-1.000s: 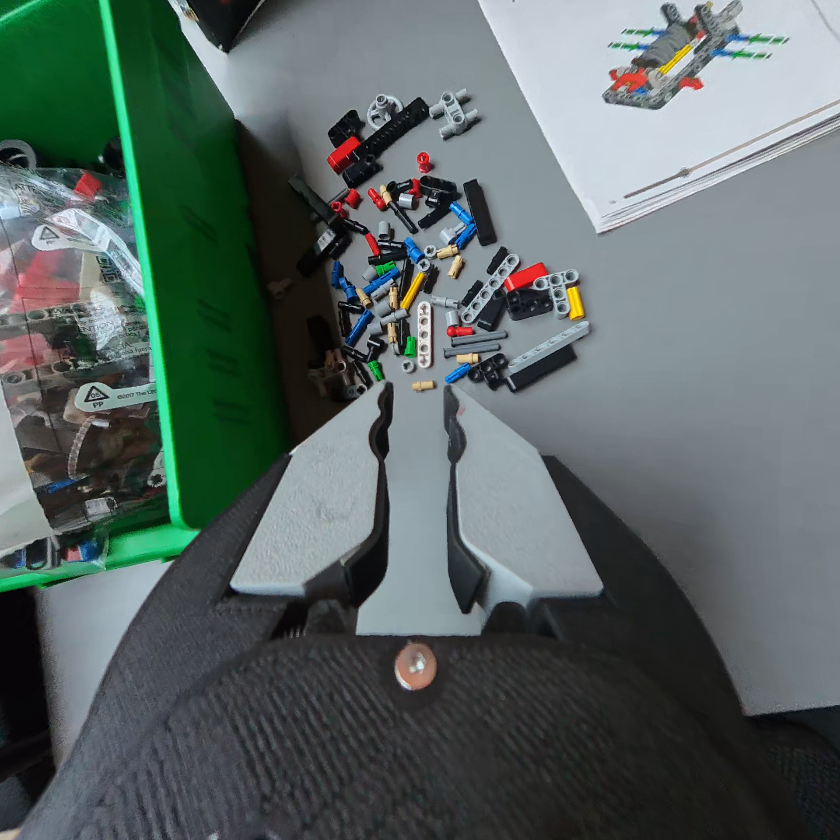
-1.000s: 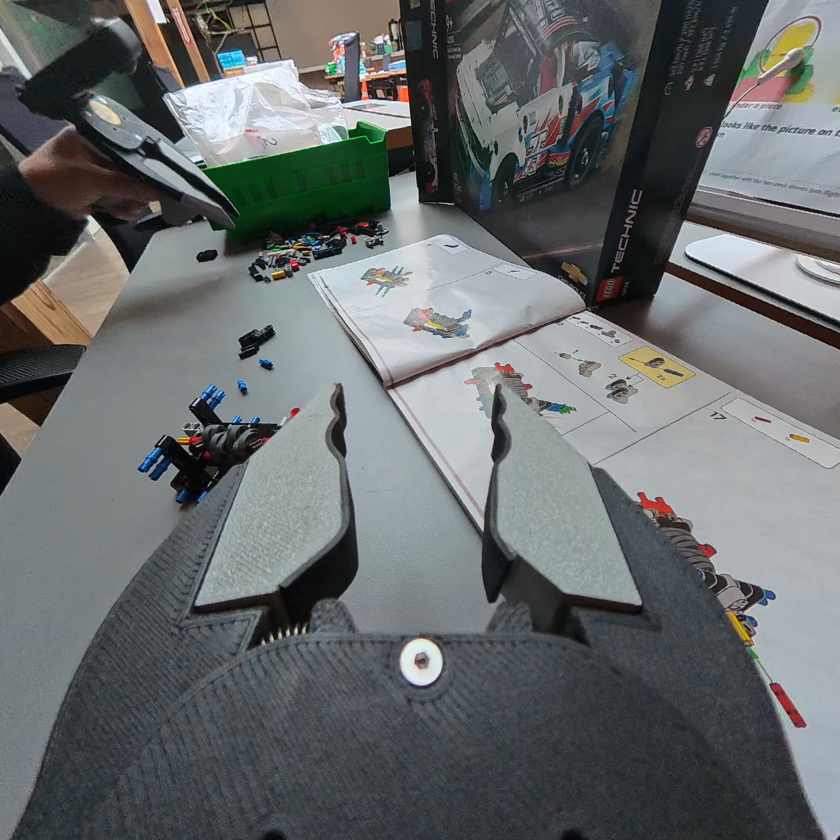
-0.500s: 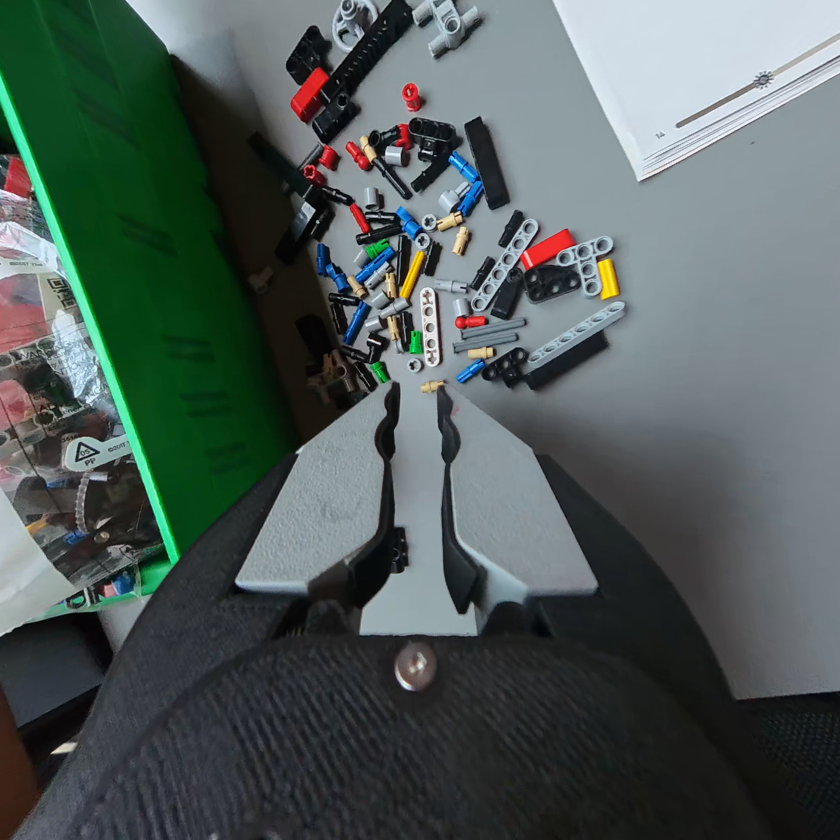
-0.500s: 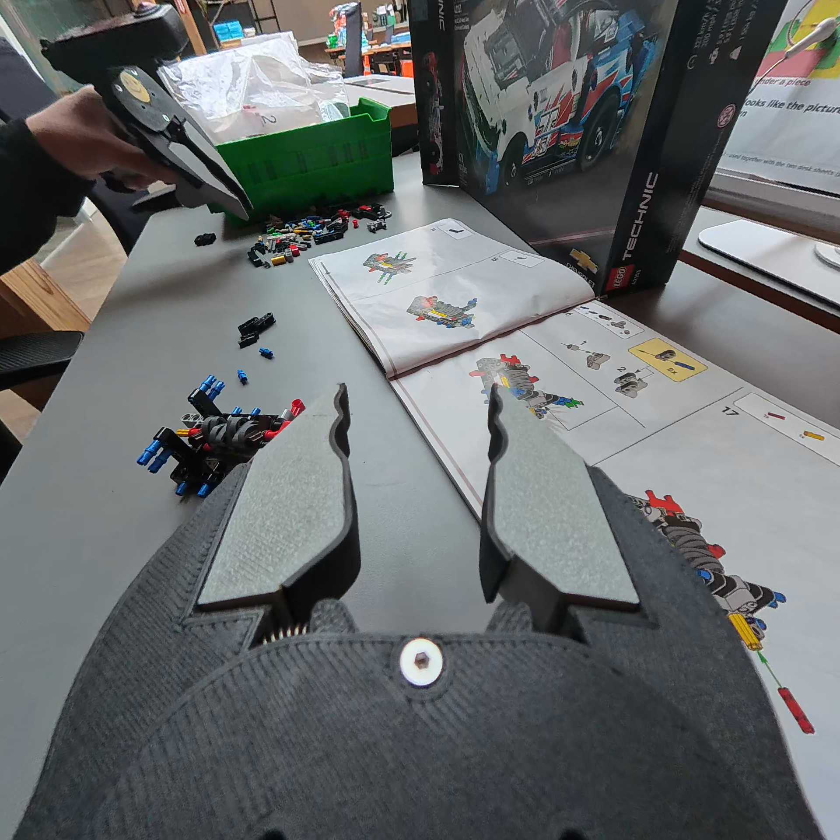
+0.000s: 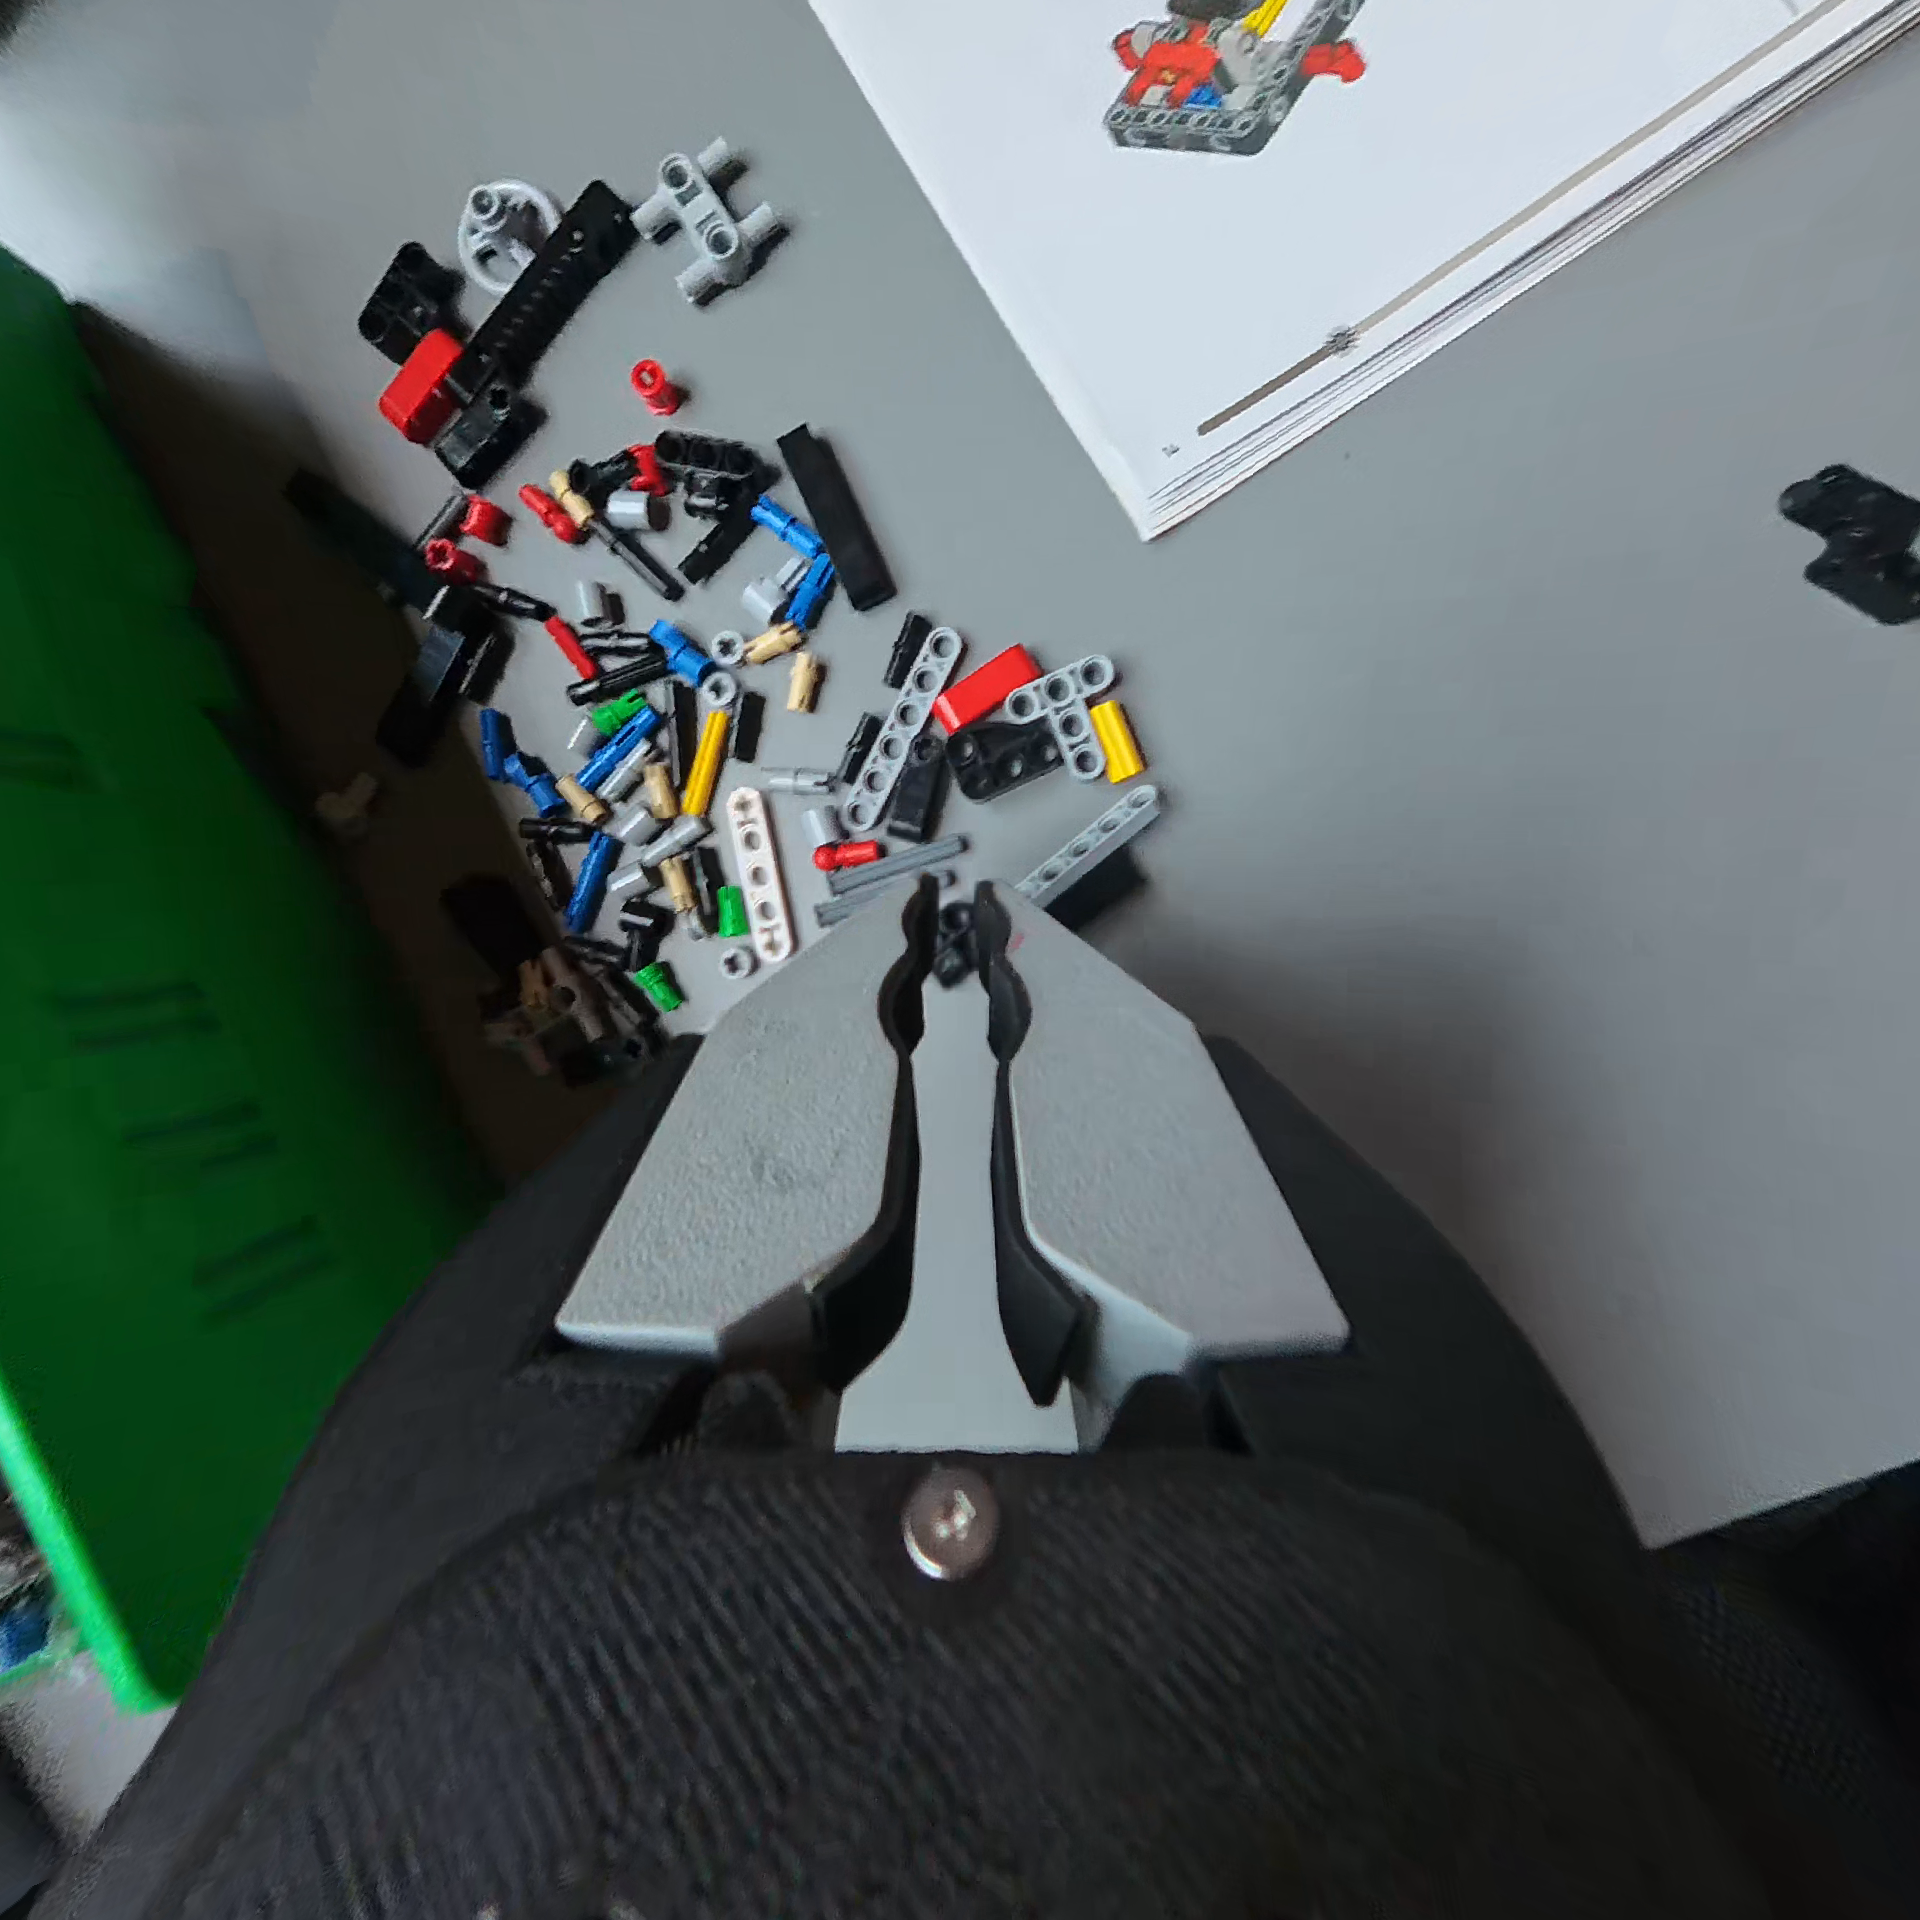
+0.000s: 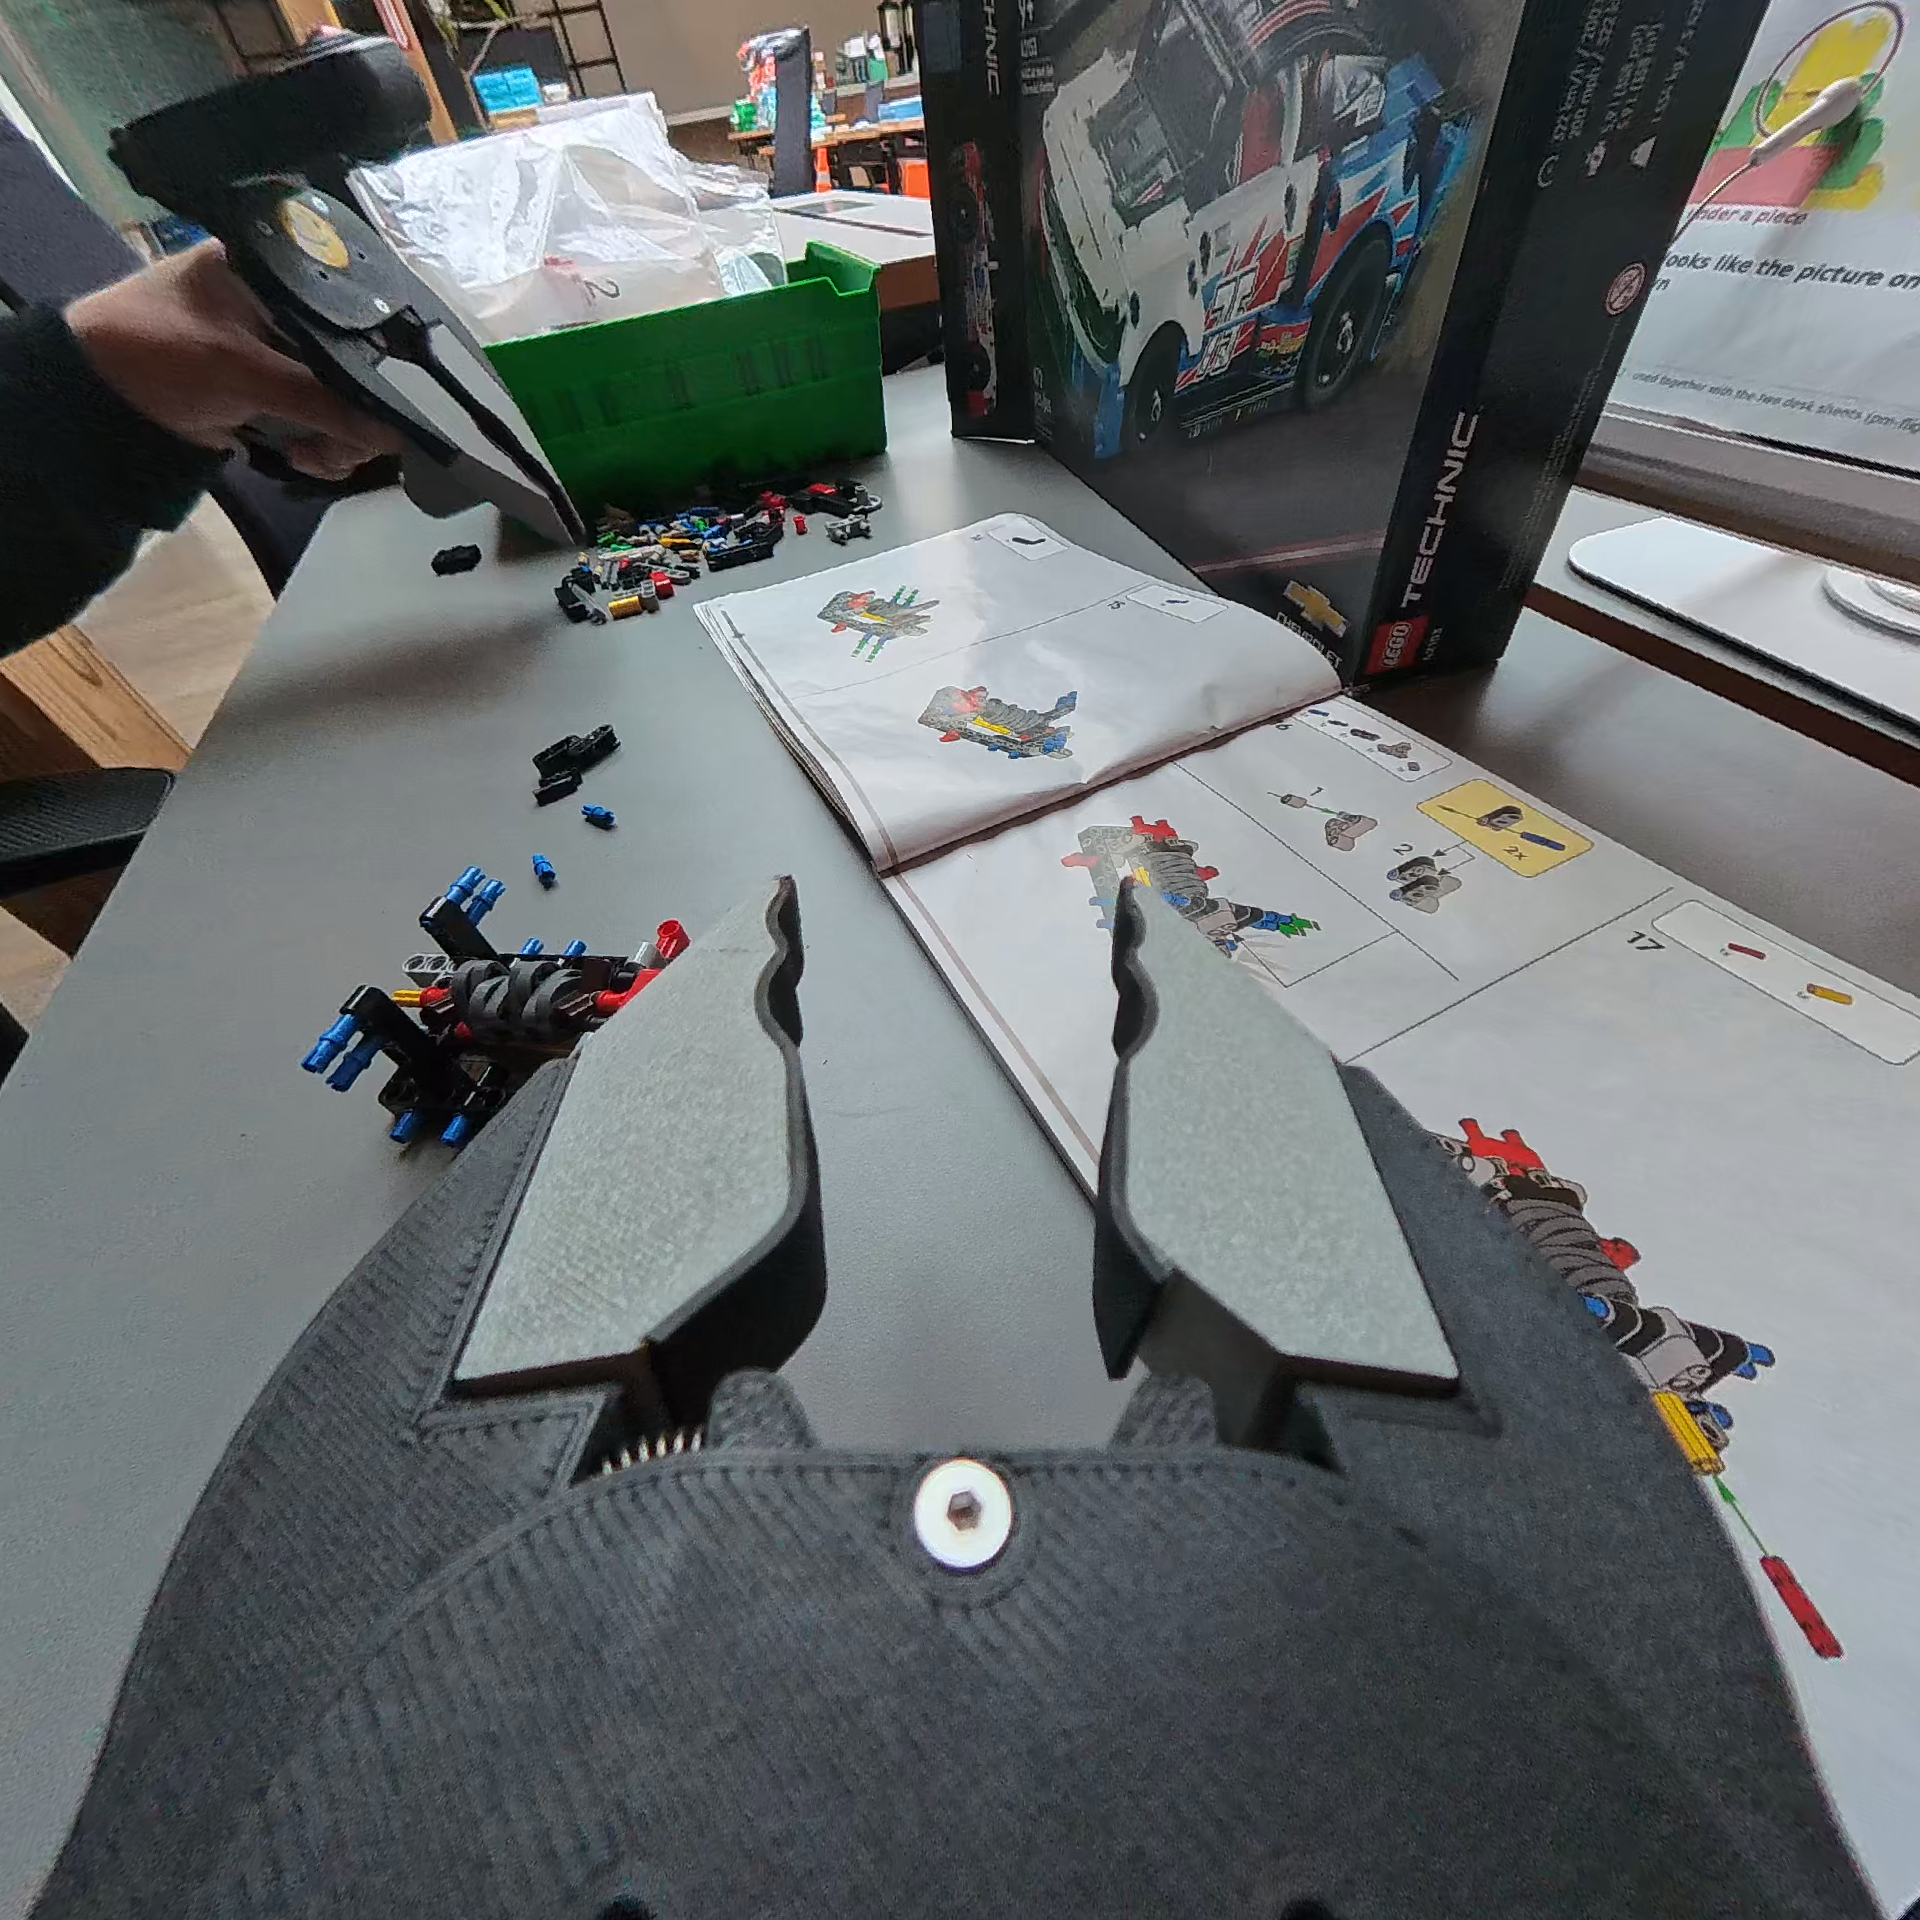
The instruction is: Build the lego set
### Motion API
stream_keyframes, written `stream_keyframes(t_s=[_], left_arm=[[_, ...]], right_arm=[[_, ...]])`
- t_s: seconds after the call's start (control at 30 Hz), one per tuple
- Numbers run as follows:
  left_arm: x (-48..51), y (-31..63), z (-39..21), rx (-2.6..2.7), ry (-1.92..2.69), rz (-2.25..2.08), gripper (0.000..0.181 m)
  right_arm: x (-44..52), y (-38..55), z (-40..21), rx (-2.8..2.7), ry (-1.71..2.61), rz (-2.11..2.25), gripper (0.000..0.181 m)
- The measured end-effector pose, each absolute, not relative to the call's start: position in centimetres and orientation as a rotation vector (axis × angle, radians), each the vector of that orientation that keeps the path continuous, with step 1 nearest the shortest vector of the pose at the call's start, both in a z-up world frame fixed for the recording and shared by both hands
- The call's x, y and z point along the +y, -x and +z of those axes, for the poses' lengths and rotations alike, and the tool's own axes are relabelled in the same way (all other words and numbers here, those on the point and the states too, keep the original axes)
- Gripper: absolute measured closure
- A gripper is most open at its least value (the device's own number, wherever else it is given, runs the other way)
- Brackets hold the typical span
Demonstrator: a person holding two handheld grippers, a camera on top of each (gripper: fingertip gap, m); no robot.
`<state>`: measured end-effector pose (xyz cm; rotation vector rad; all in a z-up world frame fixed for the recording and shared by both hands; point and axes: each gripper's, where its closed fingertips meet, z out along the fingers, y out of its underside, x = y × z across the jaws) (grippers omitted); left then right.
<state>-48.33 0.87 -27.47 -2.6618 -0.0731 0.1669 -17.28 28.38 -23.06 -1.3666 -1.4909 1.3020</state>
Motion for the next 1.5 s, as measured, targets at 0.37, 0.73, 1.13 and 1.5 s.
stream_keyframes(t_s=[0.37, 0.73, 1.13, 1.5], left_arm=[[4.1, 46.4, -29.7, -0.044, 2.69, 0.032, 0.174], [5.1, 46.7, -29.0, -0.044, 2.687, 0.054, 0.169], [5.6, 46.8, -29.6, 0.058, 2.738, 0.118, 0.162], [5.8, 46.2, -29.2, 0.47, 2.828, 0.234, 0.166]], right_arm=[[28.2, 17.3, -23.2, -1.507, 1.365, 1.298, 0.124], [28.0, 17.4, -23.3, -1.524, 1.365, 1.29, 0.125], [28.1, 17.4, -23.4, -1.525, 1.371, 1.28, 0.127], [28.2, 17.4, -23.4, -1.517, 1.373, 1.284, 0.129]])
